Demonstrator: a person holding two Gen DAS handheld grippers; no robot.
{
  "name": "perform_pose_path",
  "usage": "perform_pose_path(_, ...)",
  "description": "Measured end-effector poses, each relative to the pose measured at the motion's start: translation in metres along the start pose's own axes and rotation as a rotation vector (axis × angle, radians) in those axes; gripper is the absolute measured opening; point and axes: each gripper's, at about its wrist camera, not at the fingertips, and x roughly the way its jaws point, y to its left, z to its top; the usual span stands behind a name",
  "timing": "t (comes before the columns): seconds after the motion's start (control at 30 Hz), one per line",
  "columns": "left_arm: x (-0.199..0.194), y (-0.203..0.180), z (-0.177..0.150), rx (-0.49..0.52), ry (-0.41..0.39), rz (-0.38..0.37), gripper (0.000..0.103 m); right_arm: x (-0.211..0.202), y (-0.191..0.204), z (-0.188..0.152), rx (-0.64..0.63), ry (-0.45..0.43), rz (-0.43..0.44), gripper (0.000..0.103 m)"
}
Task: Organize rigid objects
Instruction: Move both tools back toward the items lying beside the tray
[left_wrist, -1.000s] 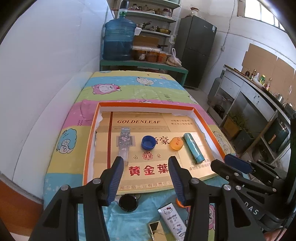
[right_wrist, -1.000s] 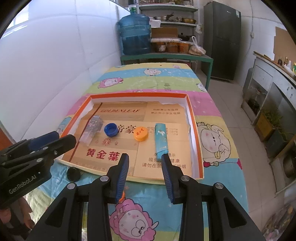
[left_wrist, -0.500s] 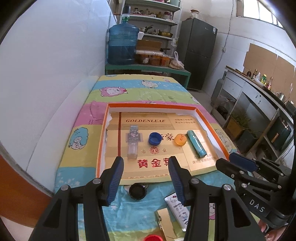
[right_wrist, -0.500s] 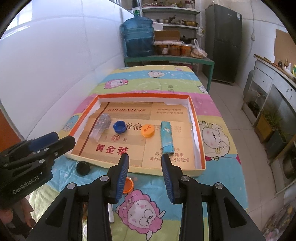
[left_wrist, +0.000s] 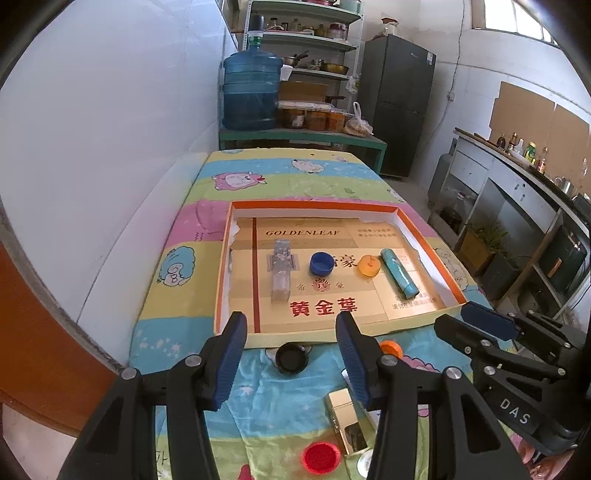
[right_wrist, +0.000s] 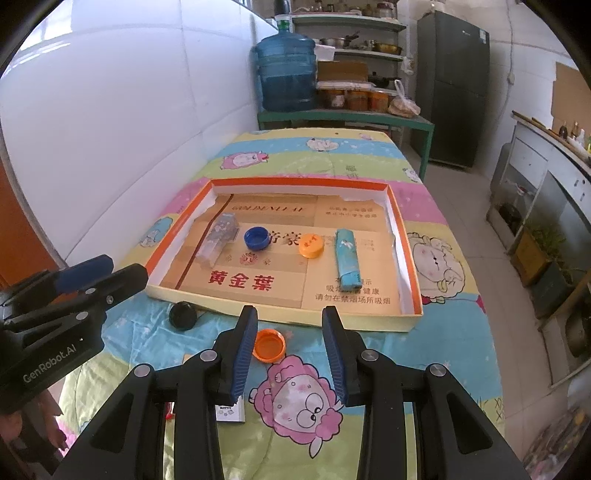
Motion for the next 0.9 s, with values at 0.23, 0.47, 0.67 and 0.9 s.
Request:
perform_pose_path(0.23, -0.006, 0.004, -0.004, 0.008, -0.005, 0.020, 0.050, -0.006, 0.005, -0.004, 0.000, -0.005, 0.004, 0.037)
perform_pose_path(0.47, -0.010, 0.009, -0.012, 0.003, -0.011, 0.018, 0.050, -0.007, 0.010, -0.017, 0.001, 0.013, 0.024, 0.037)
perform_pose_path(0.67, -0.013, 0.012, -0.026, 0.003, -0.010, 0.010, 0.050, -0.010, 0.016, -0.033, -0.016, 0.031, 0.043, 0.037)
perform_pose_path(0.9, -0.016, 0.014, -0.048, 0.010, 0.002, -0.001, 0.050, -0.012, 0.024, -0.055, -0.036, 0.053, 0.078, 0.037)
